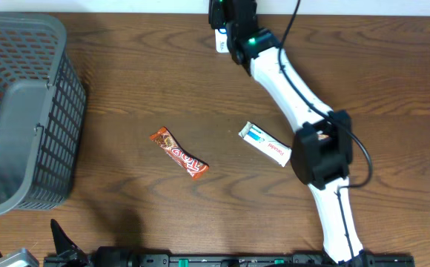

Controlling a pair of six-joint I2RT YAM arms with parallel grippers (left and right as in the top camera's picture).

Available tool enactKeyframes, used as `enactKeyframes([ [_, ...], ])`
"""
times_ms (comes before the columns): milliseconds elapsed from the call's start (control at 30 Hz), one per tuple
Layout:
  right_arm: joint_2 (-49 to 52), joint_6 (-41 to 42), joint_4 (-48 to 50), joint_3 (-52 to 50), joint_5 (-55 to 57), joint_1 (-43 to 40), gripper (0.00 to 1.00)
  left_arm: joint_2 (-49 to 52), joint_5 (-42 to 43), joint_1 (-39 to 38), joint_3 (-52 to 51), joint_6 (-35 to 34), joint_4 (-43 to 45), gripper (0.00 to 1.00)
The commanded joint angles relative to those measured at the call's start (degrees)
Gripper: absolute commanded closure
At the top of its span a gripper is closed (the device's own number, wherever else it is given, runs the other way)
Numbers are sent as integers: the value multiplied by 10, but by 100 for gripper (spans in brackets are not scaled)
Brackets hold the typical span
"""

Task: Scan the item barcode
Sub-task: 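Carry the jar with the right gripper past the white scanner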

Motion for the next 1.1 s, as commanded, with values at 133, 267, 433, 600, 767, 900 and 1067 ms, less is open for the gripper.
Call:
enactKeyframes([
  [133, 82, -60, 102, 6, 78, -3, 42, -8, -5, -2, -1, 9, 0, 7],
  [267, 86, -75, 102, 6, 81, -3, 43, -8, -5, -2, -1, 9, 0, 7],
  [433, 74, -112, 95, 7, 94, -3, 44, -8, -5, -2, -1, 9, 0, 7],
  [600, 18, -113, -9, 7, 125, -5, 42, -8, -5, -2, -1, 9, 0, 7],
  [767, -58, -113, -189, 7, 126, -31, 39, -8, -5, -2, -1, 9, 0, 7],
  [900, -112, -99, -340, 7, 130, -82, 40, -8, -5, -2, -1, 9, 0, 7],
  [1067, -132, -69, -515, 6, 166, -185, 42, -8, -5, -2, -1, 9, 0, 7],
])
